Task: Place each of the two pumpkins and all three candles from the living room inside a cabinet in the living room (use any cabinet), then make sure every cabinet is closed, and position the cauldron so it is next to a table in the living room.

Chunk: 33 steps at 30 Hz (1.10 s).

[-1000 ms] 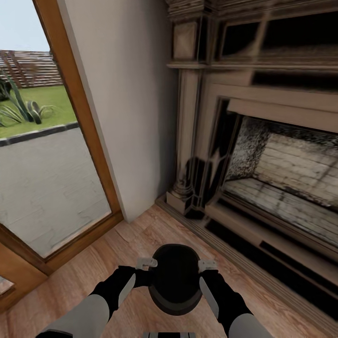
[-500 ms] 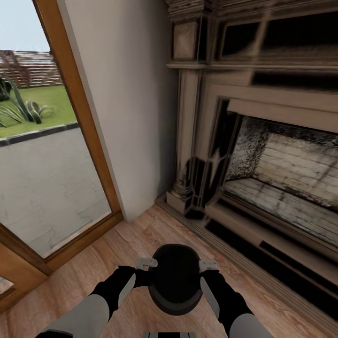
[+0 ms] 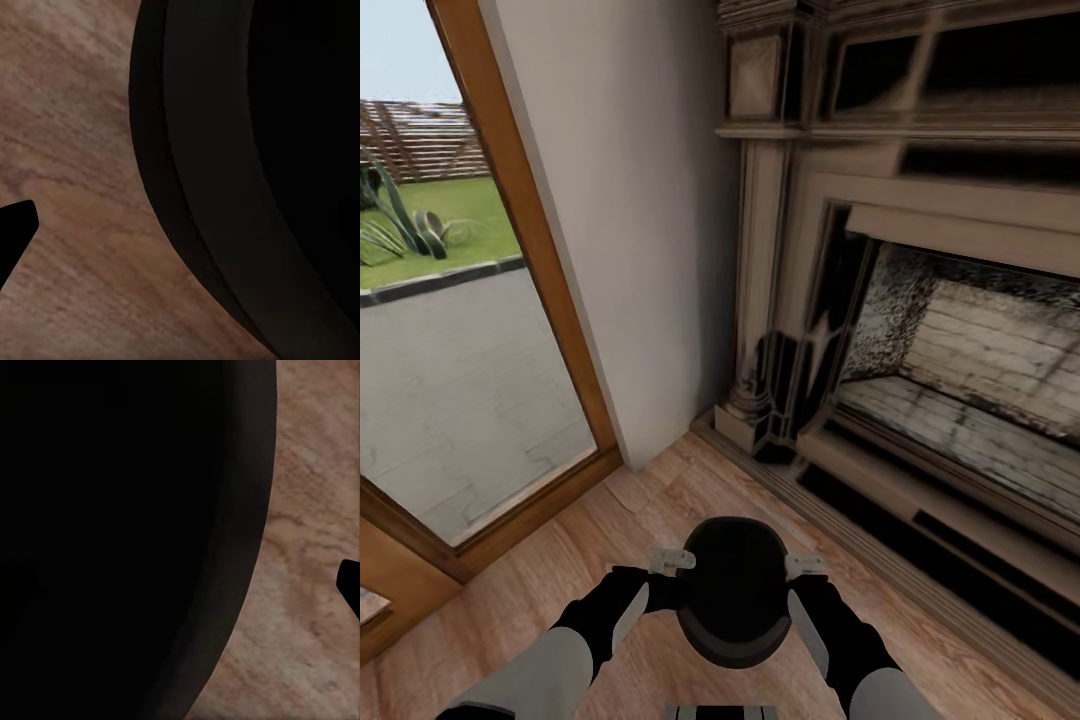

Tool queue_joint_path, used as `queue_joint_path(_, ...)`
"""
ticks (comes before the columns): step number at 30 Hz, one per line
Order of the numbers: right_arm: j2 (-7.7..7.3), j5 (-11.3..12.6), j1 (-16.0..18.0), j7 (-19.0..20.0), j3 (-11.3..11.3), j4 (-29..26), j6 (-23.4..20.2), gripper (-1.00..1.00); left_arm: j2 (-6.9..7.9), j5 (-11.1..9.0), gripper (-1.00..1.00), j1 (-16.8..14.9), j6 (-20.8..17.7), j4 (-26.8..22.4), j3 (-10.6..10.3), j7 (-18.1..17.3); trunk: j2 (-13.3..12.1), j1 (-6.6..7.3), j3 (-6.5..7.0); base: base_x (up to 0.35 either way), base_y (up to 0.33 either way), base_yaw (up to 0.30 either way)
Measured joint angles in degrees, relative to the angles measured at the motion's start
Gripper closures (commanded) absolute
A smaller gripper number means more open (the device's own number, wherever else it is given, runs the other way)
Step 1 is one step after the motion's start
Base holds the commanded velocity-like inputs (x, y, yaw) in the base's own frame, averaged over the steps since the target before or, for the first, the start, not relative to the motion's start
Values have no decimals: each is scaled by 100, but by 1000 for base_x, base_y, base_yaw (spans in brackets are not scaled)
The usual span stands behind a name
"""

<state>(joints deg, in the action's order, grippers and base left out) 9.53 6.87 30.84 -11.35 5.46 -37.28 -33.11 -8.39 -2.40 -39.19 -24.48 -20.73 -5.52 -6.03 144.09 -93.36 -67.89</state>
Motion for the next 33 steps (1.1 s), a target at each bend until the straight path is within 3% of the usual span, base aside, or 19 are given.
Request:
queue_joint_path(5,0,0,1,0,0,0,-1,-100,0,0,-100,0,0,0,0,2,0,0,0,0,0,0)
queue_joint_path(9,0,0,0,0,0,0,0,-100,0,0,-100,0,0,0,0,3,5,-11,-88,0,0,0)
queue_joint_path(20,0,0,4,0,6,0,0,-100,0,0,-100,0,0,0,0,-2,5,-10,-89,0,0,0)
queue_joint_path(21,0,0,4,0,7,0,0,100,0,0,-100,0,0,0,0,-2,5,-10,-89,0,0,0)
queue_joint_path(33,-1,-95,5,1,6,-4,-15,100,0,0,-100,0,0,0,0,-12,5,-10,-88,0,0,0)
